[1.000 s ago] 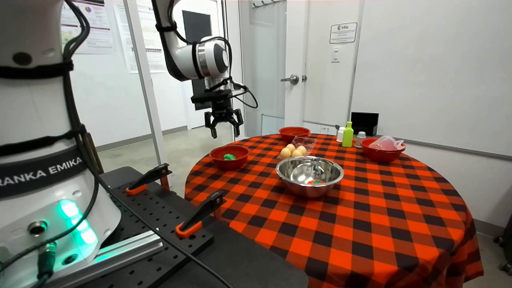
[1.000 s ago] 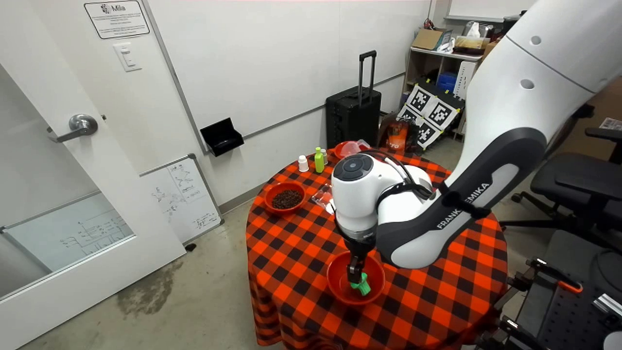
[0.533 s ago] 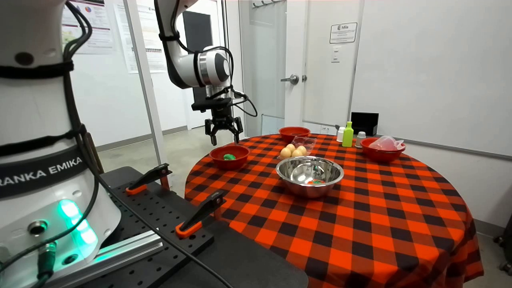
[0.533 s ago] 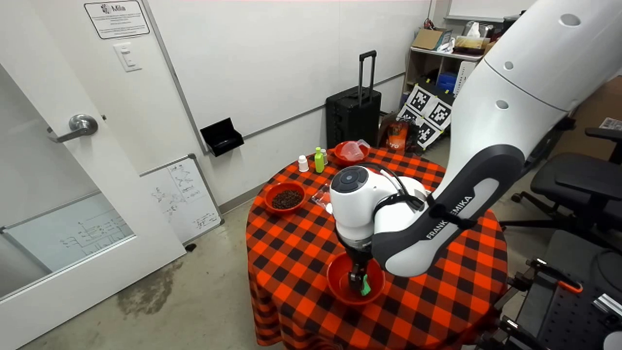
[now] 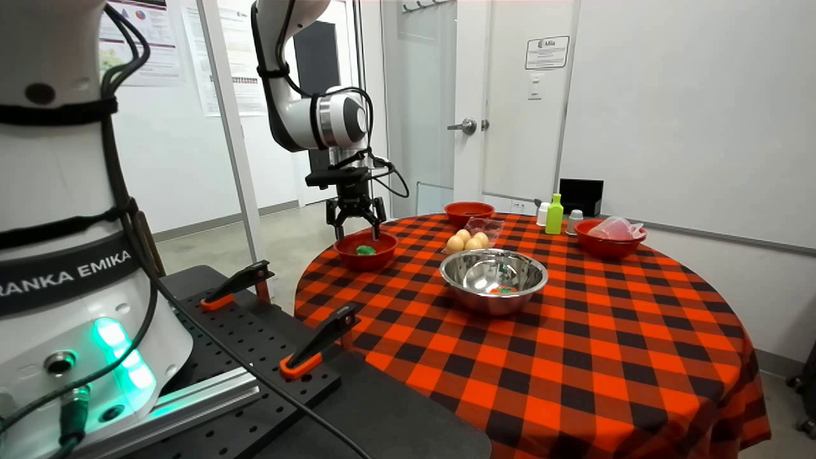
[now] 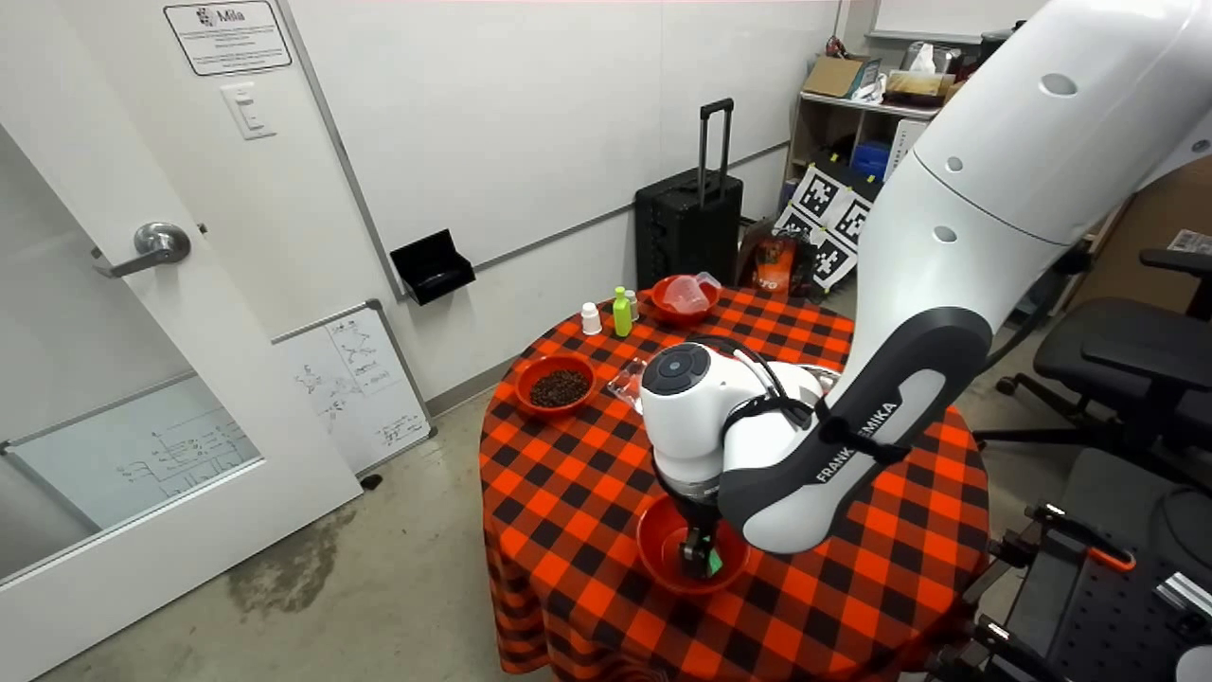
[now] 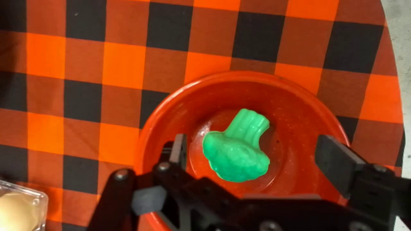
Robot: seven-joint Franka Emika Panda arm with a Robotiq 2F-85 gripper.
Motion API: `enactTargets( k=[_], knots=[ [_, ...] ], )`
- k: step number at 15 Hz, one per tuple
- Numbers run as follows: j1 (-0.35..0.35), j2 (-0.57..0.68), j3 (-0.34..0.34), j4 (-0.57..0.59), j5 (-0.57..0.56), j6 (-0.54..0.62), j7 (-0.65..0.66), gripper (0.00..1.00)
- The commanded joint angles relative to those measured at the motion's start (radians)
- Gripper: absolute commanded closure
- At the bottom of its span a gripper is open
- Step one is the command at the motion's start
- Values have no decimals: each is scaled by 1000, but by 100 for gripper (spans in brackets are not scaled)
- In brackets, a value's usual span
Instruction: Put the broccoli toy on the table
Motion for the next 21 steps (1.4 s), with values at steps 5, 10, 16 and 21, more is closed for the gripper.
enactTargets(
  k=[5, 10, 16, 21],
  knots=[
    [27, 81, -20, 72, 26, 2, -35, 0],
    [24, 124, -24, 116, 23, 4, -62, 0],
    [26, 166, -33, 166, 24, -3, -84, 26],
    [27, 176, -39, 179, 24, -6, -83, 52]
  ],
)
